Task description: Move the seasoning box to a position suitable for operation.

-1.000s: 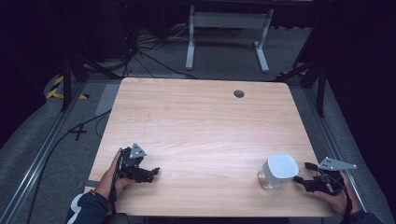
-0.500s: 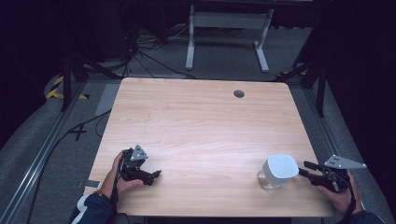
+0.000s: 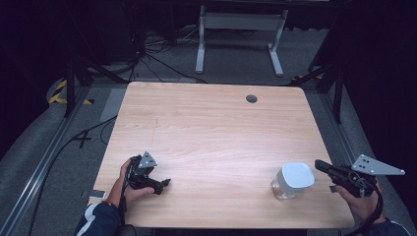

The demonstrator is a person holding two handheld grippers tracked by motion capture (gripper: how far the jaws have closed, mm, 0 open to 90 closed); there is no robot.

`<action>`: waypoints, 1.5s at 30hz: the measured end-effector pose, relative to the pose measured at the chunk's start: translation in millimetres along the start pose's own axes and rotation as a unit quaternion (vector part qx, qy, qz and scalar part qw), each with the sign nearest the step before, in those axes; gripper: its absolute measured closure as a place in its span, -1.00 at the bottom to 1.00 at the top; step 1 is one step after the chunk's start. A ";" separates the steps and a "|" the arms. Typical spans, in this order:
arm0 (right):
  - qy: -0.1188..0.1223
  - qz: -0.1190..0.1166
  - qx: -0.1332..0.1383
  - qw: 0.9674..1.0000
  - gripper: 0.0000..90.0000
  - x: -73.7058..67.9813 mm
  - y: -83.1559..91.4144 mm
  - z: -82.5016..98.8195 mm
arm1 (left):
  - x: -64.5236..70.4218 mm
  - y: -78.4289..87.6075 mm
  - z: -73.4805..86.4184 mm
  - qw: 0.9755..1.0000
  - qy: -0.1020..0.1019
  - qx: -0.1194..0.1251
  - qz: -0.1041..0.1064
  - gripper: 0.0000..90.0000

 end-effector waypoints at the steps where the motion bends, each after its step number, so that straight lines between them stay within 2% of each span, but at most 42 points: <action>1: 0.006 -0.004 -0.004 1.000 0.99 -5.5 -1.4 -1.5 | 0.0 0.5 0.2 1.000 0.000 -0.003 0.000 -0.99; 5: 0.019 -0.008 -0.014 1.000 0.99 -10.9 -3.5 0.4 | 0.7 -0.6 -0.4 1.000 0.002 0.001 -0.001 -0.99; 7: 0.014 -0.010 -0.014 1.000 0.99 -10.6 -3.1 1.8 | 0.8 -1.7 -1.3 1.000 -0.004 0.002 0.003 -0.99; 11: 0.010 -0.014 -0.013 1.000 0.99 -11.9 -0.5 3.1 | 0.9 -1.7 -1.4 1.000 -0.004 0.002 0.004 -0.99; 22: 0.019 -0.019 -0.012 1.000 0.99 -18.4 1.7 4.2 | 1.0 -1.7 -1.4 1.000 -0.004 0.002 0.004 -0.99; 35: 0.020 -0.016 -0.010 1.000 0.99 -16.9 5.3 5.7 | 1.0 -1.7 -1.4 1.000 -0.004 0.002 0.004 -0.99; 39: 0.011 -0.015 -0.008 1.000 0.99 -15.3 7.5 7.4 | 1.6 -1.4 -1.6 1.000 -0.004 0.001 0.005 -0.99; 40: 0.011 -0.013 -0.008 1.000 0.99 -14.9 7.5 7.8 | 2.0 -0.1 -1.6 1.000 -0.008 -0.004 0.006 -0.96; 43: 0.012 -0.002 -0.016 1.000 0.99 -12.5 6.5 10.3 | 4.7 0.8 -5.1 1.000 -0.015 0.007 0.013 -0.74; 45: 0.012 -0.002 -0.019 1.000 0.99 -12.1 5.5 12.4 | 6.8 0.2 -6.7 1.000 -0.014 0.008 0.017 -0.59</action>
Point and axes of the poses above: each handheld gripper's, and its own axes: y roughly backward along the jaws, z roughly out of its underside, x roughly to its right, the point moved 8 cm from there along -y, roughly forward along the jaws, and after that the axes turned 7 degrees about x, right-handed, at the moved point
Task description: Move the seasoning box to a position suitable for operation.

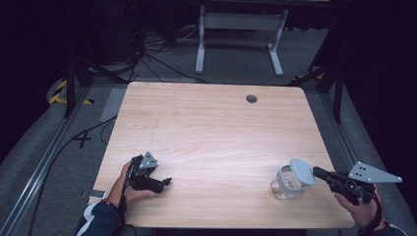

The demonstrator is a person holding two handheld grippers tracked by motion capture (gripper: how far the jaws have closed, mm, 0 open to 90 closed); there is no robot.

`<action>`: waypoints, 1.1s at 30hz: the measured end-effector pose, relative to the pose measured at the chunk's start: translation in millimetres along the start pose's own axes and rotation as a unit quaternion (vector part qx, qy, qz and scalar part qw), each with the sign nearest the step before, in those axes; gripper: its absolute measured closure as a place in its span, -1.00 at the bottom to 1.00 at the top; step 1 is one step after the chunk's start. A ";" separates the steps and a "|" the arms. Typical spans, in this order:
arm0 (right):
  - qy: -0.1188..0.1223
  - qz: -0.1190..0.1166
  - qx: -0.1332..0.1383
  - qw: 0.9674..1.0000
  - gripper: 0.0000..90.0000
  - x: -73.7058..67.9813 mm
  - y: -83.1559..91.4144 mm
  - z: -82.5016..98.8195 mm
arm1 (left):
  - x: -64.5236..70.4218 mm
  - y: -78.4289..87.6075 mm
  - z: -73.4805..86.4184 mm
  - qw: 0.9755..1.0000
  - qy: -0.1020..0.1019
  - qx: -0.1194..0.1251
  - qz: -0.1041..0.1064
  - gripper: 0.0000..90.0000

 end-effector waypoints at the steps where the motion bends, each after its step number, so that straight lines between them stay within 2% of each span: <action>1: 0.002 0.000 0.001 1.000 0.99 -0.5 -0.3 0.2 | 1.2 0.4 -0.6 1.000 -0.003 -0.005 0.005 -0.57; 5: 0.004 0.001 0.002 1.000 0.99 -1.3 -0.4 -1.4 | 0.7 -1.3 -5.0 1.000 -0.016 -0.007 -0.004 -0.45; 7: 0.003 0.001 0.006 1.000 0.99 -1.5 -0.5 -2.1 | 0.6 -1.6 -6.4 1.000 -0.017 -0.006 -0.004 -0.41; 8: 0.003 0.001 0.006 1.000 0.99 -1.5 -0.5 -2.1 | 1.9 -1.6 -9.0 1.000 -0.010 -0.004 0.003 -0.41; 11: 0.007 0.001 0.003 1.000 0.99 -1.8 -0.5 -2.4 | 4.2 -2.9 -19.3 1.000 -0.018 0.006 -0.001 -0.31; 14: 0.006 0.001 0.003 1.000 0.99 -2.2 -1.0 -2.7 | 12.8 -4.9 -32.9 0.999 -0.034 0.019 0.011 -0.24; 19: 0.007 -0.001 0.001 1.000 0.99 -2.4 -1.5 -2.3 | 18.9 -9.3 -52.7 0.998 -0.059 0.024 0.017 -0.18; 24: 0.007 -0.001 -0.001 1.000 0.99 -2.3 -2.0 -1.9 | 22.6 -14.8 -66.4 0.997 -0.058 0.031 0.032 -0.16; 26: 0.009 0.000 -0.004 1.000 0.99 -1.9 -2.9 -0.6 | 29.3 -15.8 -74.7 0.997 -0.049 0.041 0.048 -0.16; 30: 0.018 -0.002 -0.008 1.000 0.99 -4.7 -4.6 -0.4 | 47.7 -17.8 -93.1 0.993 -0.048 0.070 0.076 -0.12; 31: 0.016 -0.002 -0.005 1.000 0.99 -4.9 -3.8 -2.1 | 64.5 -19.2 -103.3 0.990 -0.054 0.083 0.103 -0.03; 33: 0.017 0.003 0.001 1.000 0.99 -3.7 -2.2 -4.6 | 80.7 -22.2 -111.3 0.987 -0.078 0.086 0.115 -0.03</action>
Point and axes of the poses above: each handheld gripper's, and its own axes: y roughly backward along the jaws, z roughly out of its underside, x roughly to its right, the point moved 8 cm from there along -y, roughly forward along the jaws, and after that the axes turned 7 degrees about x, right-handed, at the moved point
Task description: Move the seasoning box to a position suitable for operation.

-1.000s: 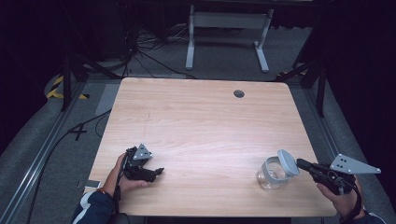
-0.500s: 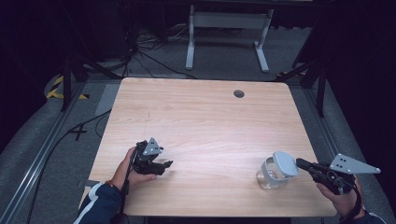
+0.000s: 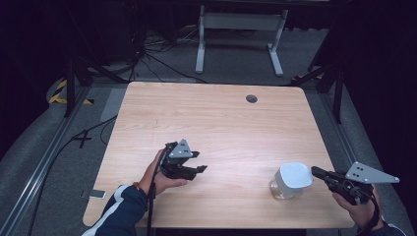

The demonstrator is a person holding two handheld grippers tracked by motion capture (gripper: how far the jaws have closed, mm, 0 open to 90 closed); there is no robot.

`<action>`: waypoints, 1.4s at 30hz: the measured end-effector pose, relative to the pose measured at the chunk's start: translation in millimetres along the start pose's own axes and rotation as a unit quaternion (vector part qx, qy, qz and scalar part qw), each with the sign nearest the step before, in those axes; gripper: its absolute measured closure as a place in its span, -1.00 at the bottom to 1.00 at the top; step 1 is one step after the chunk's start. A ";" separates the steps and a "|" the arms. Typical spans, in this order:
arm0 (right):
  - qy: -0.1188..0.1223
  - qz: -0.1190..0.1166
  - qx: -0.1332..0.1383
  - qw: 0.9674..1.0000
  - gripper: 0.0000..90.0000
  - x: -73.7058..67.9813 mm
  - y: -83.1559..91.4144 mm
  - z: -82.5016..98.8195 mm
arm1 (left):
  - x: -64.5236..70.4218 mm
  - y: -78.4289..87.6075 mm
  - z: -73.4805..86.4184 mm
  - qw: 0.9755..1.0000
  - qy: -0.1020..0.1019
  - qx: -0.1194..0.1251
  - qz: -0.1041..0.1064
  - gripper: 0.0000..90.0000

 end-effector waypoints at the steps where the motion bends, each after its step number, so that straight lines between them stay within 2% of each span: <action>1: -0.002 -0.001 0.007 1.000 0.99 -0.3 1.2 -3.1 | 4.8 -3.0 -2.9 1.000 -0.005 0.001 0.007 -0.03; 2: -0.001 0.000 0.010 1.000 0.99 -0.7 1.6 -5.4 | 11.1 -7.9 -6.9 1.000 -0.014 0.000 0.015 -0.03; 3: 0.004 -0.002 0.014 1.000 0.99 -2.5 1.3 -9.3 | 11.1 -7.9 -6.9 1.000 -0.014 0.000 0.015 -0.02; 5: 0.009 -0.009 0.014 1.000 0.99 -5.8 -0.3 -11.8 | 20.1 -19.8 -13.4 0.999 -0.023 0.000 0.026 0.00; 8: 0.017 -0.015 -0.002 1.000 1.00 -10.2 -6.3 -8.2 | 26.8 -29.9 -18.2 0.999 -0.030 -0.001 0.037 0.05; 11: 0.013 -0.016 -0.001 1.000 1.00 -9.4 -6.5 -7.5 | 32.0 -36.3 -21.9 0.998 -0.034 0.000 0.046 0.13; 13: 0.007 -0.013 0.001 1.000 1.00 -7.4 -6.0 -6.8 | 34.8 -40.6 -24.6 0.998 -0.045 -0.002 0.053 0.19; 17: 0.002 -0.010 0.003 1.000 1.00 -5.3 -6.1 -6.4 | 36.9 -46.6 -26.2 0.997 -0.042 -0.004 0.059 0.37; 20: 0.004 -0.009 0.001 1.000 1.00 -5.7 -6.1 -6.6 | 45.7 -54.2 -30.9 0.996 -0.051 -0.004 0.076 0.54; 22: 0.002 -0.009 0.000 1.000 1.00 -5.4 -6.2 -6.6 | 54.7 -60.5 -35.3 0.994 -0.070 -0.008 0.083 0.59; 24: 0.001 -0.007 -0.001 1.000 1.00 -4.8 -6.0 -6.7 | 64.4 -67.4 -42.9 0.993 -0.068 0.000 0.098 0.64; 26: 0.002 -0.006 -0.001 1.000 1.00 -4.5 -6.1 -6.6 | 71.8 -76.0 -49.8 0.992 -0.076 0.004 0.102 0.66; 27: 0.001 -0.006 -0.002 1.000 1.00 -4.7 -6.0 -6.7 | 75.4 -79.4 -52.2 0.992 -0.073 0.006 0.106 0.66; 29: 0.001 -0.007 -0.003 1.000 1.00 -5.6 -5.7 -6.7 | 81.8 -86.4 -57.4 0.990 -0.084 0.007 0.111 0.66; 31: 0.002 -0.006 -0.003 1.000 1.00 -5.5 -5.5 -6.7 | 88.4 -92.8 -64.1 0.990 -0.081 0.014 0.117 0.65; 36: 0.001 -0.007 -0.001 1.000 1.00 -5.6 -4.9 -6.1 | 92.9 -99.1 -73.7 0.989 -0.082 0.023 0.122 0.65; 42: -0.002 -0.001 0.000 1.000 1.00 -4.5 -4.3 -5.0 | 95.9 -103.9 -76.9 0.988 -0.083 0.027 0.124 0.64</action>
Point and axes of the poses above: each handheld gripper's, and its own axes: y roughly backward along the jaws, z roughly out of its underside, x roughly to its right, the point moved 8 cm from there along -y, roughly forward along the jaws, and after that the axes turned 7 degrees about x, right-handed, at the moved point
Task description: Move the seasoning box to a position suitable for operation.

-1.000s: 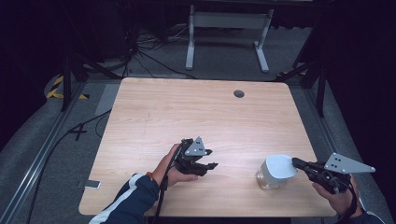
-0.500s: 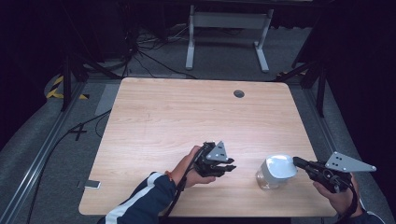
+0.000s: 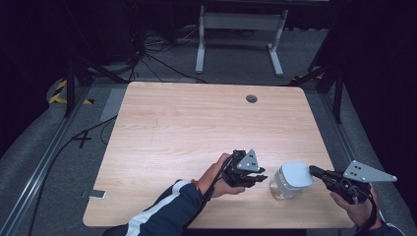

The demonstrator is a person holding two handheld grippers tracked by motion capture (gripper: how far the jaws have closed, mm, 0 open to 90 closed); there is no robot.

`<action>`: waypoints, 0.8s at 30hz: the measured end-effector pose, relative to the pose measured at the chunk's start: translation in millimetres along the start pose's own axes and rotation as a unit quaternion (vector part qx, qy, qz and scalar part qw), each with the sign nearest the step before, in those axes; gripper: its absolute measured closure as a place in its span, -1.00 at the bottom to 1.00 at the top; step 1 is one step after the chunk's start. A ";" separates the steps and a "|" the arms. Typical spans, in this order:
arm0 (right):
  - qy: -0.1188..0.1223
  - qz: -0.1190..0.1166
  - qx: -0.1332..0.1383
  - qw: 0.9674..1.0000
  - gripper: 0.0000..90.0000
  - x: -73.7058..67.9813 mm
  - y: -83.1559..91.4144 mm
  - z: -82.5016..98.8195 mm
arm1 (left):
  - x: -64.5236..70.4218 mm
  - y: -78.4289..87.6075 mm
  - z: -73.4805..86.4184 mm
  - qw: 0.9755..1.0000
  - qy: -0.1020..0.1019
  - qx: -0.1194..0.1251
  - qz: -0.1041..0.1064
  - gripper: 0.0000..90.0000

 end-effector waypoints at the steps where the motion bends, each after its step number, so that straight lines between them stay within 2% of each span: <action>1: 0.000 0.000 0.000 1.000 1.00 0.0 0.0 -0.1 | 0.4 -1.5 -1.3 1.000 0.002 0.002 0.000 0.64; 6: -0.001 -0.004 0.001 1.000 1.00 -1.0 -0.3 -0.3 | 3.7 -11.1 -14.1 1.000 -0.006 0.009 0.007 0.76; 9: -0.001 -0.005 0.002 1.000 1.00 -0.7 -0.3 -0.2 | 5.4 -18.2 -15.9 1.000 -0.006 0.011 0.009 0.92; 12: -0.002 -0.005 0.002 1.000 1.00 -0.3 -0.2 -0.1 | 6.9 -24.0 -15.7 1.000 -0.002 0.011 0.011 0.99; 13: -0.002 -0.005 0.002 1.000 1.00 -0.3 -0.1 0.0 | 6.5 -25.5 -15.9 1.000 -0.006 0.010 0.011 0.99; 19: 0.000 -0.005 0.002 1.000 1.00 -0.2 0.0 0.1 | 7.5 -29.5 -17.0 1.000 0.003 0.010 0.011 0.99; 21: 0.000 -0.002 0.002 1.000 1.00 0.7 -0.3 0.6 | 6.0 -31.2 -18.4 1.000 -0.007 0.006 0.011 0.99; 22: 0.000 -0.002 0.002 1.000 1.00 0.6 -0.4 0.6 | 6.9 -32.0 -19.0 1.000 -0.001 0.005 0.009 0.99; 24: 0.003 -0.001 0.000 1.000 1.00 0.7 -0.4 0.5 | 6.9 -32.8 -20.4 1.000 -0.006 0.004 0.010 0.98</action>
Point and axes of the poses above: each handheld gripper's, and its own axes: y roughly backward along the jaws, z roughly out of its underside, x roughly to its right, the point moved 8 cm from there along -y, roughly forward along the jaws, and after that the axes turned 7 degrees about x, right-handed, at the moved point
